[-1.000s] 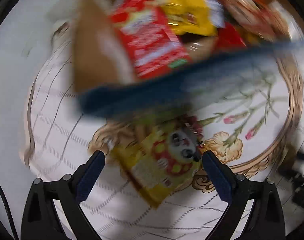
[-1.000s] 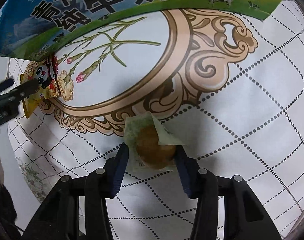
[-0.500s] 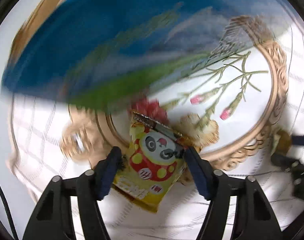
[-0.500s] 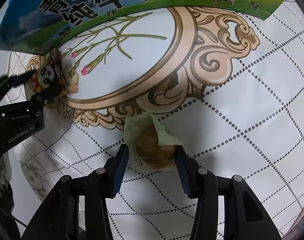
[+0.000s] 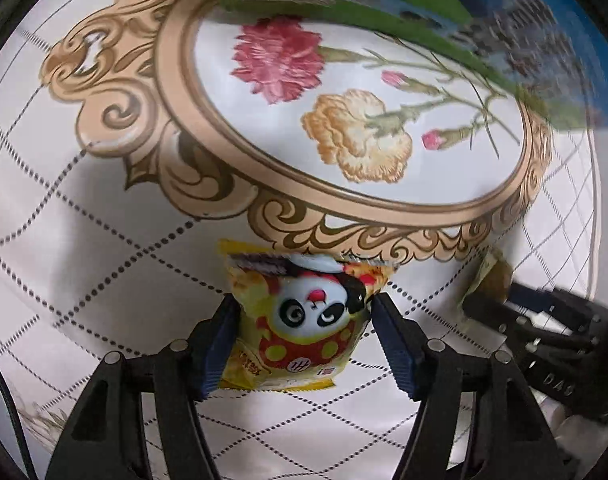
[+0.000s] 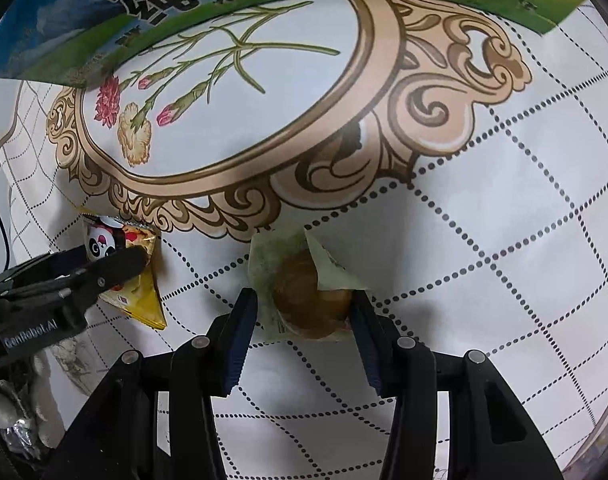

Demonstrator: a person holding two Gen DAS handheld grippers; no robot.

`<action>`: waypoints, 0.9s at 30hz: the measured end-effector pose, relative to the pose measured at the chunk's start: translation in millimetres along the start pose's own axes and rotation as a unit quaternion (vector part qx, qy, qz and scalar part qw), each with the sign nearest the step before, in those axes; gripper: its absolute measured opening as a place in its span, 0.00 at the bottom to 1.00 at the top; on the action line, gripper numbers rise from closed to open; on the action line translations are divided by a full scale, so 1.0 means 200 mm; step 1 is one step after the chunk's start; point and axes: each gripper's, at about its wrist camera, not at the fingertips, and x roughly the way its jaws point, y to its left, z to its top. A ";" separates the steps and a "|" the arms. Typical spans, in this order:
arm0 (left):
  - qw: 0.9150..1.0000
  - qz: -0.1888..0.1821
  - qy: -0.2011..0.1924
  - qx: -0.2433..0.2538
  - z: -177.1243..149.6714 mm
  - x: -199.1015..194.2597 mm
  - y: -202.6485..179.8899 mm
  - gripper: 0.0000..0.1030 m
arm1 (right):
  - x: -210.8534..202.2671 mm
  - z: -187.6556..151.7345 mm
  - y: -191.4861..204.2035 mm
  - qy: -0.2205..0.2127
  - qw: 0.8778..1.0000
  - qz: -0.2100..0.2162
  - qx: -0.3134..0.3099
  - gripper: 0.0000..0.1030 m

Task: Organize snacks
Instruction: 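Grasp the yellow panda snack bag with the left gripper while the right grasps the wrapped egg, then place both held items into the box and open both grippers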

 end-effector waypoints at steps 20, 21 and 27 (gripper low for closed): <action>0.998 0.022 -0.061 0.007 -0.07 -0.18 -0.37 0.42 | -0.09 -0.05 0.12 -0.048 0.999 0.007 -0.016 0.47; 0.998 0.013 -0.064 0.006 -0.07 -0.22 -0.39 0.42 | -0.12 -0.05 0.11 -0.053 0.998 0.012 -0.018 0.47; 0.991 -0.034 -0.130 0.027 0.01 -0.63 -0.56 0.42 | -0.43 -0.09 0.14 -0.099 0.993 0.050 -0.027 0.47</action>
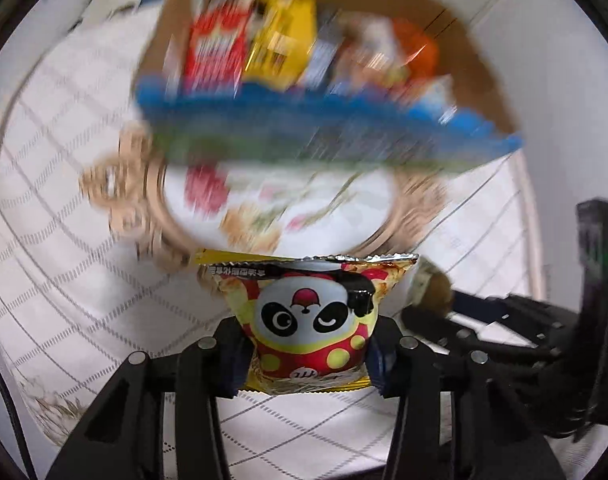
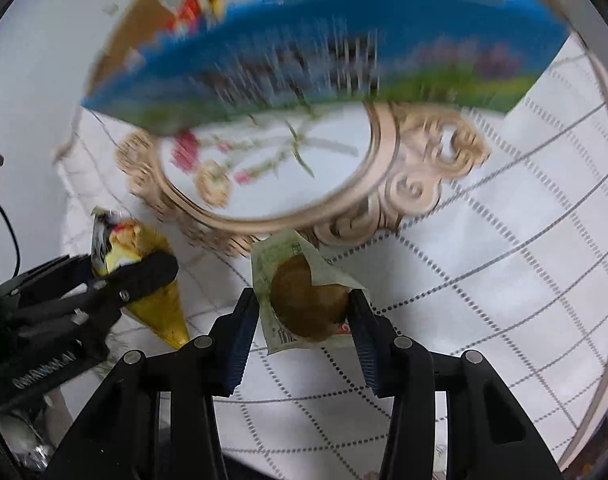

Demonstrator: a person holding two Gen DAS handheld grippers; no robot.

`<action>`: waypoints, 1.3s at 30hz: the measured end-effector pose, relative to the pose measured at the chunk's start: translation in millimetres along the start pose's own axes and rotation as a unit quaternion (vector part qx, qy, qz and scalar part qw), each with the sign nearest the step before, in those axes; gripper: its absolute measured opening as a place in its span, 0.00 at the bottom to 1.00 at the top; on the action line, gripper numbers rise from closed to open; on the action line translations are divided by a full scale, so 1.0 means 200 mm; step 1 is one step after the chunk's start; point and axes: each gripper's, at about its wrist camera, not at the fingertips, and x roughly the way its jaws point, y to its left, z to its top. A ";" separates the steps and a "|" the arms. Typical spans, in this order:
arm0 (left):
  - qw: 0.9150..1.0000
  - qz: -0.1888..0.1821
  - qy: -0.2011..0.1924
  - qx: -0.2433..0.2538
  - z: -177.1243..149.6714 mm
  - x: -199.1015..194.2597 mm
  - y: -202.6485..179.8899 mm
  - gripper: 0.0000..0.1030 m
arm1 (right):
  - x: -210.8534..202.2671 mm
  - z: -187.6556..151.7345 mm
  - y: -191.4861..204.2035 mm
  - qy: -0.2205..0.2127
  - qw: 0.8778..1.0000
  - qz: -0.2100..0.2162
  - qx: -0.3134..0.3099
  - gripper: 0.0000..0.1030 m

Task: Organize snacks
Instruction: 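Place both held items into the box and open both grippers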

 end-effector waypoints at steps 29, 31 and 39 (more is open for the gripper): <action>0.996 0.067 0.042 -0.035 1.13 0.24 0.26 0.72 | -0.34 1.19 -0.48 -0.052 0.993 -0.095 0.048 0.90; 0.996 0.069 0.031 -0.037 1.14 0.24 0.26 0.79 | -0.32 1.19 -0.48 -0.048 0.993 -0.103 0.045 0.90; 0.995 0.097 0.000 -0.025 1.15 0.21 0.25 0.83 | -0.30 1.19 -0.41 -0.050 0.990 -0.132 0.023 0.95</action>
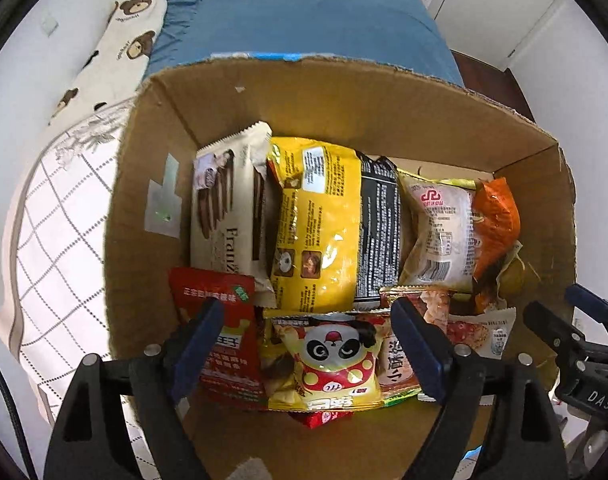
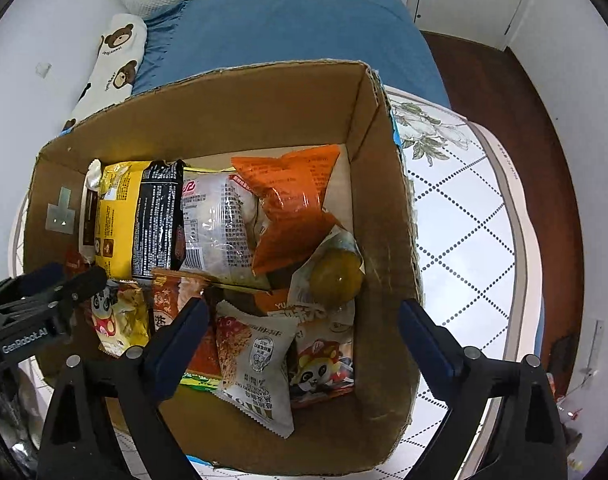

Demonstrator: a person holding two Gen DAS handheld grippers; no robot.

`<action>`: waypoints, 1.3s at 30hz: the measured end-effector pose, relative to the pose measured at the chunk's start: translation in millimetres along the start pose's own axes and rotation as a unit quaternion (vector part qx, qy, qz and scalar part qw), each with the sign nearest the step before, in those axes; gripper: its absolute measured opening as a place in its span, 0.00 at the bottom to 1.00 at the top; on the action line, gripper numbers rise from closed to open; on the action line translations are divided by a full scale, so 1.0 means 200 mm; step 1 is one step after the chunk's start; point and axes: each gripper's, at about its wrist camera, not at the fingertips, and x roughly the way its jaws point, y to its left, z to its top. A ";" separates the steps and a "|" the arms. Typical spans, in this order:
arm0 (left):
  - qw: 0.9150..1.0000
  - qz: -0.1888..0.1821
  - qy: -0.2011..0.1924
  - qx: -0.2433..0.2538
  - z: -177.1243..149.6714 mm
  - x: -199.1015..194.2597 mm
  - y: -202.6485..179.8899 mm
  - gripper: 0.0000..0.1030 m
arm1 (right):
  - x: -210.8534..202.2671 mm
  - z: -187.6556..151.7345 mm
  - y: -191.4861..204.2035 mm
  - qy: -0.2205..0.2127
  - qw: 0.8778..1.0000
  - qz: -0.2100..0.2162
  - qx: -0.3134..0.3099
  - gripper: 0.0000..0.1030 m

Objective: Organize snacks

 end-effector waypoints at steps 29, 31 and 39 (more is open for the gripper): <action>0.990 0.004 -0.143 0.014 -0.47 -0.60 -0.01 0.83 | -0.62 -0.41 0.11 -0.137 0.990 0.008 -0.037 0.96; 0.988 0.000 -0.156 0.014 -0.53 -0.67 -0.01 0.83 | -0.70 -0.48 0.12 -0.151 0.988 0.009 -0.041 0.96; 0.979 0.005 -0.203 0.010 -0.80 -0.93 0.00 0.83 | -1.01 -0.73 0.11 -0.208 0.977 0.019 -0.044 0.98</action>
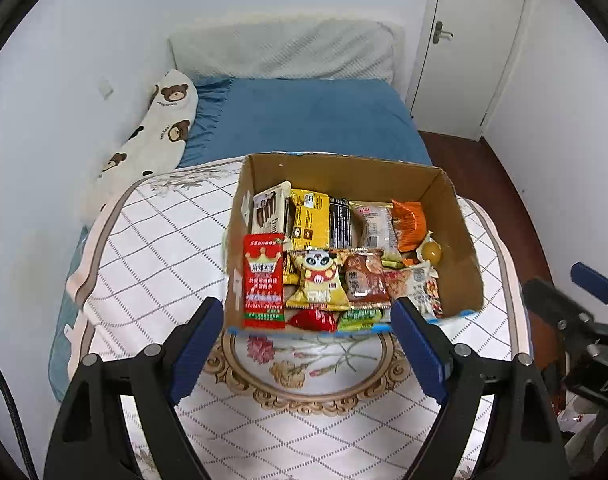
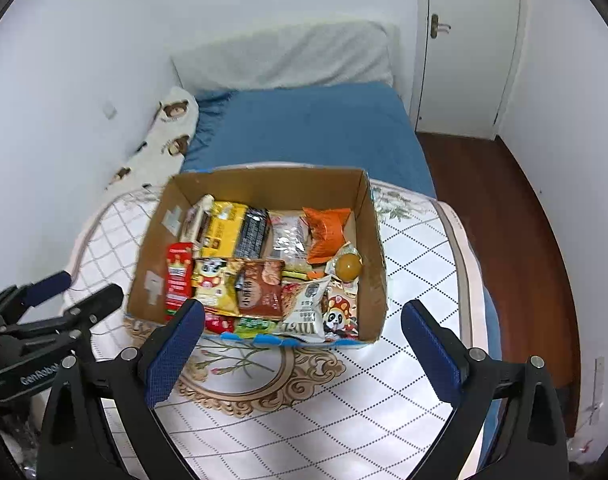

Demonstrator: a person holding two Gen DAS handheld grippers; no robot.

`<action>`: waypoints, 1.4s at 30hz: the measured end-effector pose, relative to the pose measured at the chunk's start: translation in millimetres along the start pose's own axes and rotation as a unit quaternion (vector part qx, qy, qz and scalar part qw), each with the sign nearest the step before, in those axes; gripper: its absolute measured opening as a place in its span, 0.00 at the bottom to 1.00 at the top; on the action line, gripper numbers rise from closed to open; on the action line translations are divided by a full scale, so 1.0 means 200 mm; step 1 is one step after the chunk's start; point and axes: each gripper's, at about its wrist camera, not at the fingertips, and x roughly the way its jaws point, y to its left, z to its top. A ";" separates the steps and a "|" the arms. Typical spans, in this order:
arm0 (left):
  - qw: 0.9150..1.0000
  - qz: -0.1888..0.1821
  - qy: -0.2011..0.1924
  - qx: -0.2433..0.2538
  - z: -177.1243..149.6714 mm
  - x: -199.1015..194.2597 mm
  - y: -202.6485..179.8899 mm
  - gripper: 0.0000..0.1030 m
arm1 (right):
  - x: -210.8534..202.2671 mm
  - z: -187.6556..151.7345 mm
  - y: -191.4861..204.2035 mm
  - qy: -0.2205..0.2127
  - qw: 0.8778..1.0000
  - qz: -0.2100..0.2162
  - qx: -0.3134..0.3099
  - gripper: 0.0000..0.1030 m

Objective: Organize snacks

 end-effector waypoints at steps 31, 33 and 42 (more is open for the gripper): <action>0.996 0.014 -0.084 0.000 -0.26 -0.68 0.01 0.83 | -0.79 -0.33 0.14 -0.086 0.996 -0.009 -0.017 1.00; 0.996 0.018 -0.085 0.001 -0.25 -0.67 0.01 0.83 | -0.78 -0.32 0.13 -0.086 0.996 -0.011 -0.014 1.00; 0.995 0.031 -0.093 0.002 -0.20 -0.58 0.00 0.99 | -0.71 -0.29 0.12 -0.096 0.995 -0.037 -0.014 1.00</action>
